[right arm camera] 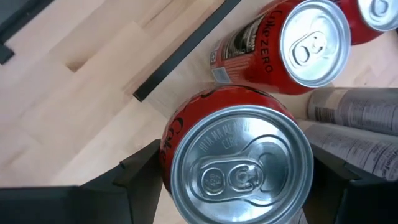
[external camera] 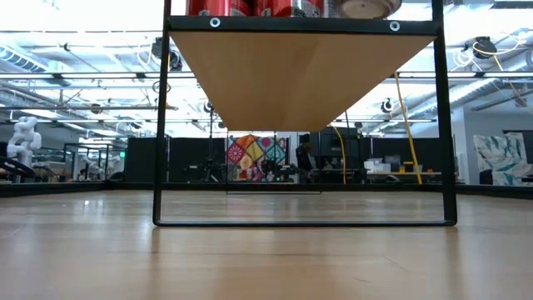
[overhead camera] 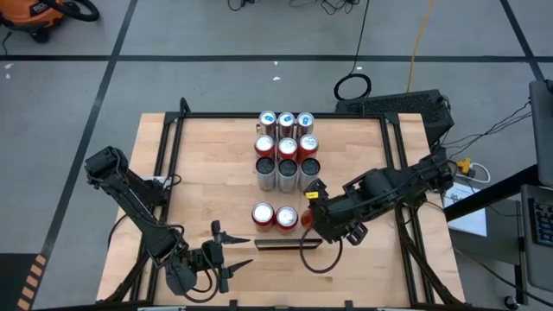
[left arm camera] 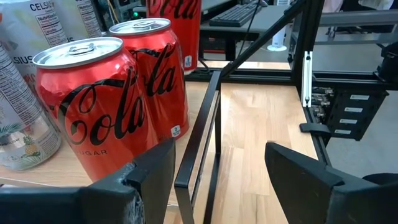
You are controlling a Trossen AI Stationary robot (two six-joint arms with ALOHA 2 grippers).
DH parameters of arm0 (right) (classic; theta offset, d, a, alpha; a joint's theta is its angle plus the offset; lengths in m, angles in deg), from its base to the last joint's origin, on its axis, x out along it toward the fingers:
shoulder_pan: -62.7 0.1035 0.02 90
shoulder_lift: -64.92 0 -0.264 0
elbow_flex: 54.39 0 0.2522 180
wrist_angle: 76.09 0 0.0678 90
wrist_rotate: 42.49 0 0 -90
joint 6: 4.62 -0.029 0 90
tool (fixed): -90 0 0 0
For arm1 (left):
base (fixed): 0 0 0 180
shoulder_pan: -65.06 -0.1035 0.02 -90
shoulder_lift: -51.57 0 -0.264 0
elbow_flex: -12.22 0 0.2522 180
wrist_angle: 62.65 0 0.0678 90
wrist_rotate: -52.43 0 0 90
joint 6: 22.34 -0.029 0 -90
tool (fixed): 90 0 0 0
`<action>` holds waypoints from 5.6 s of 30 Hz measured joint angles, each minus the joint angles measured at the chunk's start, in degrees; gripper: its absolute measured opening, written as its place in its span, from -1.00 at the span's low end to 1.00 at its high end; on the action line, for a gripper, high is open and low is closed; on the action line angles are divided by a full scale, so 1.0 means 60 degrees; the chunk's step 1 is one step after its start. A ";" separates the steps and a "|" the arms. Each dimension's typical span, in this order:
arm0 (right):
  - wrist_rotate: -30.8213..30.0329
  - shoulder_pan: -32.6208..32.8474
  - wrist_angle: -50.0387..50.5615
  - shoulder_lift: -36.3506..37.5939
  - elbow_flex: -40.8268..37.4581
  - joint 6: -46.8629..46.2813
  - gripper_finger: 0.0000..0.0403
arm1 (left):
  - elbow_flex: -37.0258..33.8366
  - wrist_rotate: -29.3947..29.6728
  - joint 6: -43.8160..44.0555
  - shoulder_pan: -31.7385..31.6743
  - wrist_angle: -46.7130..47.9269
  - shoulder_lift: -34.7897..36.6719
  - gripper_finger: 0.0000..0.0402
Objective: Place canned beverage on shelf
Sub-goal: Put the red black soda can on the shelf aligned with the other red black soda can, then adjust the red black soda can on the shelf
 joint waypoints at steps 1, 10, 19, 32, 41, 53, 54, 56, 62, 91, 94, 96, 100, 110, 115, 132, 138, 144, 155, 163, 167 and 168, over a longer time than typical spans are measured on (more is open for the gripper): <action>0.0008 -0.0011 -0.0001 -0.0040 -0.0004 0.0054 0.29 | 0.0003 0.0000 0.0000 0.0000 -0.0003 0.0000 0.24; 0.0198 -0.0230 -0.0011 -0.0344 -0.0004 0.0296 0.29 | 0.0001 0.0000 0.0000 0.0000 -0.0004 0.0000 0.24; 0.0604 -0.0479 -0.0079 -0.0559 -0.0004 0.0476 0.29 | 0.0003 0.0000 -0.0004 0.0000 -0.0001 0.0000 0.24; 0.0956 -0.0742 -0.0007 -0.1013 -0.0008 0.0500 0.30 | 0.0003 -0.0002 -0.0007 0.0000 0.0193 0.0000 0.24; 0.0960 -0.0888 -0.0004 -0.1091 -0.0008 0.0542 0.30 | 0.0003 -0.0065 -0.0004 0.0000 0.0222 0.0001 0.24; 0.1178 -0.1066 -0.0004 -0.1091 -0.0008 0.0324 0.54 | 0.0003 -0.0147 -0.0004 0.0000 0.0224 0.0004 0.24; 0.1168 -0.1071 -0.0005 -0.1091 -0.0008 0.0280 0.55 | 0.0001 -0.0199 -0.0004 0.0000 0.0226 0.0004 0.24; 0.1157 -0.1073 -0.0015 -0.1091 -0.0008 0.0271 0.56 | 0.0003 -0.0255 -0.0004 0.0000 0.0226 0.0004 0.24; 0.1192 -0.1062 -0.0167 -0.1091 -0.0008 0.0184 0.56 | 0.0001 -0.0266 0.0000 0.0000 0.0226 0.0004 0.24; 0.1202 -0.1021 -0.0443 -0.0869 0.0032 -0.0580 0.76 | 0.0003 -0.0259 -0.0077 0.0000 0.0233 0.0004 0.24; 0.1185 -0.0938 -0.0498 -0.0716 0.0036 -0.0834 0.76 | 0.0001 -0.0257 -0.0252 -0.0002 0.0223 0.0004 0.24; 0.1114 -0.0916 -0.0542 -0.0633 0.0036 -0.1046 0.76 | 0.0003 -0.0255 -0.0266 0.0000 0.0226 0.0004 0.24; 0.0889 -0.0852 -0.0722 -0.0368 0.0036 -0.1472 0.76 | 0.0003 -0.0255 -0.0284 0.0000 0.0226 0.0004 0.24; 0.0084 0.0171 -0.2007 0.0558 0.0050 -0.2824 0.76 | 0.0002 -0.0255 -0.0269 0.0000 0.0361 0.0007 0.24; -0.0430 0.1269 -0.2611 0.0402 0.0050 -0.4055 0.76 | 0.0003 -0.0255 -0.0281 0.0000 0.0441 0.0007 0.24; -0.5984 0.3219 -0.4232 -0.2629 0.0047 -0.6337 0.09 | 0.0003 -0.0262 -0.0259 0.0099 0.0393 0.0007 0.24; -0.8153 0.3417 -0.4185 -0.3458 0.0043 -0.6709 -0.49 | 0.0003 -0.0270 -0.0251 0.0180 0.0393 0.0007 0.24; -0.9310 0.3446 -0.4088 -0.3919 0.0039 -0.7268 -0.96 | 0.0002 -0.0277 -0.0251 0.0233 0.0397 0.0007 0.24; -1.0235 0.3333 -0.2607 -0.4063 0.0043 -0.8657 -0.99 | 0.0001 -0.0280 -0.0259 0.0270 0.0439 0.0007 0.24; -1.0148 0.3065 -0.2131 -0.4060 0.0039 -0.8982 -1.00 | 0.0003 -0.0282 -0.0262 0.0270 0.0441 0.0007 0.24; -1.0079 0.2914 -0.1978 -0.4060 0.0039 -0.8953 -1.00 | 0.0000 -0.0283 -0.0266 0.0270 0.0441 0.0007 0.24; -1.0074 0.2875 -0.1945 -0.4060 0.0039 -0.8953 -1.00 | 0.0003 -0.0281 -0.0266 0.0270 0.0441 0.0007 0.24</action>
